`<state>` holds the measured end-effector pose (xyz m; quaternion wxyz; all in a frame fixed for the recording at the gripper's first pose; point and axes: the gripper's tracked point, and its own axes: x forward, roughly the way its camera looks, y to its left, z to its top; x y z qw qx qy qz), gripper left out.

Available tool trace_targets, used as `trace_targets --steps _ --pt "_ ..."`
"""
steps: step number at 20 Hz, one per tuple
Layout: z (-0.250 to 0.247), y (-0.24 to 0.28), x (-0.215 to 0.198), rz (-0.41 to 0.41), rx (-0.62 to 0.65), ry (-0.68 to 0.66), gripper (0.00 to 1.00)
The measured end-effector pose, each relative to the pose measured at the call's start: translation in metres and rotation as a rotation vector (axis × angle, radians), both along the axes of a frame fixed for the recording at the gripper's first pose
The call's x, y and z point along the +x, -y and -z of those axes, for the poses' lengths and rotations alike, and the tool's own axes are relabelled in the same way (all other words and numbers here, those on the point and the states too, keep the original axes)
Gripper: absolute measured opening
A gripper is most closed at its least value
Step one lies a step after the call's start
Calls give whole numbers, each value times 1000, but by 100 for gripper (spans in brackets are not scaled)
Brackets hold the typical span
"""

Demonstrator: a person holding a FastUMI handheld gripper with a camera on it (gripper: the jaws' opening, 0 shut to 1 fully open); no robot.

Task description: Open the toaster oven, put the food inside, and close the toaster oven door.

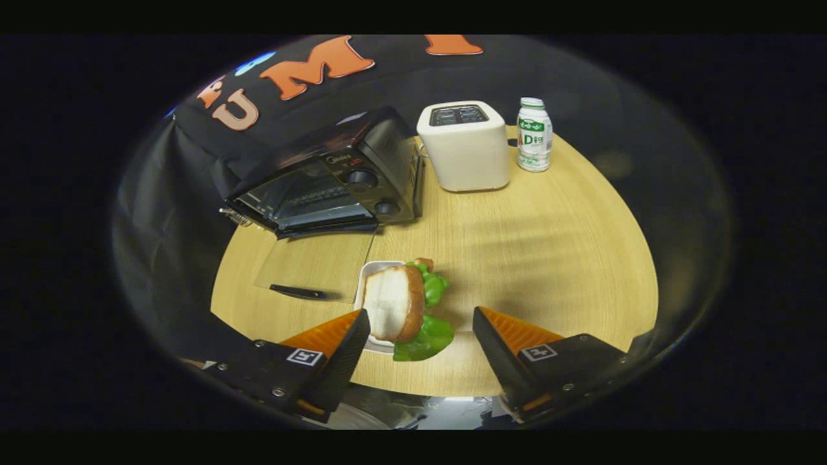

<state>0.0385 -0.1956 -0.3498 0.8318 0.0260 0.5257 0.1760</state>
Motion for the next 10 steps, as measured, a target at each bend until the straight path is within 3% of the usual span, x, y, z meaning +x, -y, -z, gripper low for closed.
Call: trace_targets --steps 5,8,10 --pt "14 -11 14 10 88 -69 77" --pt "11 -13 18 31 132 -85 43" --pt "8 -10 20 46 139 -82 31"
